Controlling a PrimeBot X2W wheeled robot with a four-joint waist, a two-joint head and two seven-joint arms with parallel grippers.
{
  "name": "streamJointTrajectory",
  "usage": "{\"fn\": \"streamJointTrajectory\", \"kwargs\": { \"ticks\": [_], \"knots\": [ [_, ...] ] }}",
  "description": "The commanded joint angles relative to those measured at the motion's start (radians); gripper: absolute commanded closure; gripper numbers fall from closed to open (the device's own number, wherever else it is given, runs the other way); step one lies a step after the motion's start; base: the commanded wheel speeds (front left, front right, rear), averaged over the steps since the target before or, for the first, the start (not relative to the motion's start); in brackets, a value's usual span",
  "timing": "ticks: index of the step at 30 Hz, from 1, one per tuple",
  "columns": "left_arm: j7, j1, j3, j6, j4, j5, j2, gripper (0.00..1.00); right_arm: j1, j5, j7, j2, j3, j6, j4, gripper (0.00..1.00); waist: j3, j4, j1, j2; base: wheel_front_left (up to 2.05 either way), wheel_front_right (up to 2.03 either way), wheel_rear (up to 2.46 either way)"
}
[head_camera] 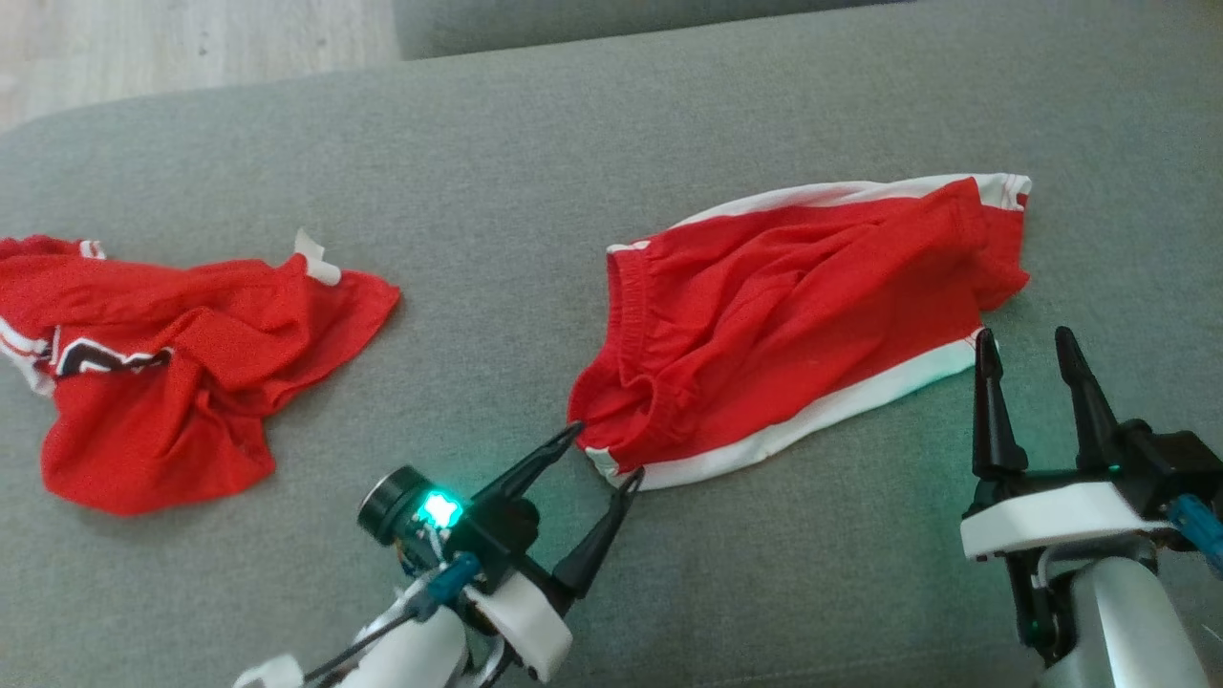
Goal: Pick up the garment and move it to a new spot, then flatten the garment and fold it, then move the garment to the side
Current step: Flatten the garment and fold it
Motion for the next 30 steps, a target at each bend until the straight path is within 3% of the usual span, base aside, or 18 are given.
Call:
{"fn": "streamJointTrajectory", "kwargs": {
  "ticks": [1,8,23,24,25,30],
  "knots": [
    [0.01,-0.066,-0.014,0.002,-0.019,-0.009,0.032,0.0,-0.032,0.01,-0.004,-0.005,0.026,-0.001,-0.024,0.0,0.01,-0.008,0.0,0.0,0.0,0.0,0.0],
    [0.043,-0.145,-0.108,0.002,0.023,0.01,0.11,0.0,-0.037,0.019,-0.005,-0.005,0.031,-0.001,-0.009,0.0,0.023,-0.021,0.0,0.0,0.0,0.0,0.0],
    [0.092,-0.242,-0.247,0.002,0.08,-0.03,0.152,0.0,-0.059,0.024,-0.009,-0.005,0.048,-0.001,0.006,0.0,0.051,-0.05,0.0,0.0,0.0,0.0,0.0],
    [0.096,-0.246,-0.255,0.002,0.084,-0.04,0.153,0.28,-0.061,0.024,-0.009,-0.005,0.049,-0.001,0.006,0.0,0.052,-0.052,0.0,0.0,0.0,0.0,0.0],
    [0.094,-0.251,-0.26,0.002,0.089,-0.059,0.154,1.0,-0.063,0.024,-0.009,-0.005,0.049,-0.001,0.008,0.0,0.054,-0.053,0.0,0.0,0.0,0.0,0.0],
    [0.039,-0.244,-0.218,0.019,0.079,-0.112,0.138,1.0,-0.061,0.014,0.009,-0.005,0.04,-0.001,0.021,0.0,0.048,-0.04,0.0,0.0,0.0,0.0,0.0]
  ]
}}
